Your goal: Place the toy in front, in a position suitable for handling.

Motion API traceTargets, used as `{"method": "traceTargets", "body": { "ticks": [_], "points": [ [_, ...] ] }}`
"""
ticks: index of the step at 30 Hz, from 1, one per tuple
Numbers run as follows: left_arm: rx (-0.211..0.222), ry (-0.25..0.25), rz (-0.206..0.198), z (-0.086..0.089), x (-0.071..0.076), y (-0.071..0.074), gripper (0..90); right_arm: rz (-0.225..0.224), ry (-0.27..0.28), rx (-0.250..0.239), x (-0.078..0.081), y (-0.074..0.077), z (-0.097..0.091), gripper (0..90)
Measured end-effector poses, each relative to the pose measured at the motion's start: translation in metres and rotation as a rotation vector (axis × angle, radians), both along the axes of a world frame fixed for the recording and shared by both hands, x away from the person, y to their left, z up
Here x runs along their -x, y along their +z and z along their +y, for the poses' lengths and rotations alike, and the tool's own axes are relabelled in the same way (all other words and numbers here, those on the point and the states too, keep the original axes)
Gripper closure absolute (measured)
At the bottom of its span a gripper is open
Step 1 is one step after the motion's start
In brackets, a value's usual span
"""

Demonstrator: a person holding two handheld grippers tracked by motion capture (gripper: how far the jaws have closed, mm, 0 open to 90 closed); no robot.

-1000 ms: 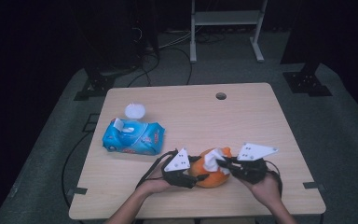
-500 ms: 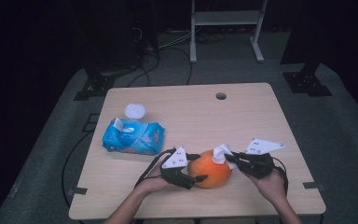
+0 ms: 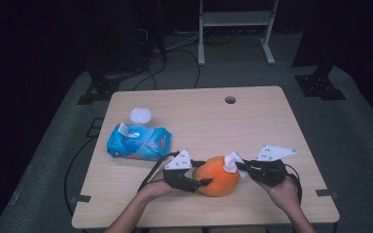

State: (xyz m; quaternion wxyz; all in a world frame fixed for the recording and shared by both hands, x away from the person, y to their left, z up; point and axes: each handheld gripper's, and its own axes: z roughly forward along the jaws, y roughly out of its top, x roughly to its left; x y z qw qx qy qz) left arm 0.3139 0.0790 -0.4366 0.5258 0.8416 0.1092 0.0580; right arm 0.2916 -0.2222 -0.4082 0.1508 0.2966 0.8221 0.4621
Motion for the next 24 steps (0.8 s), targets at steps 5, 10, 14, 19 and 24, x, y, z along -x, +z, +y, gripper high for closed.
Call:
{"method": "traceTargets", "body": {
  "ticks": [5, 10, 14, 19, 24],
  "points": [
    [-0.006, -0.054, -0.03, -0.003, 0.004, 0.0, 36.3, -0.038, 0.042, -0.065, 0.003, 0.01, 0.005, 84.3],
    [0.004, 0.0, -0.009, -0.002, 0.0, 0.002, 29.9, 0.007, 0.051, -0.059, -0.002, 0.003, 0.004, 84.3],
    [0.003, 0.114, 0.053, -0.002, -0.007, 0.006, 20.3, 0.011, 0.06, -0.042, 0.004, 0.004, 0.005, 84.3],
    [0.005, 0.071, 0.062, 0.001, -0.005, 0.005, 28.8, 0.001, 0.083, -0.022, 0.01, 0.006, 0.011, 84.3],
    [-0.004, 0.046, 0.037, 0.002, -0.003, 0.004, 37.7, 0.022, 0.071, -0.028, 0.005, 0.003, 0.001, 84.4]
  ]
}}
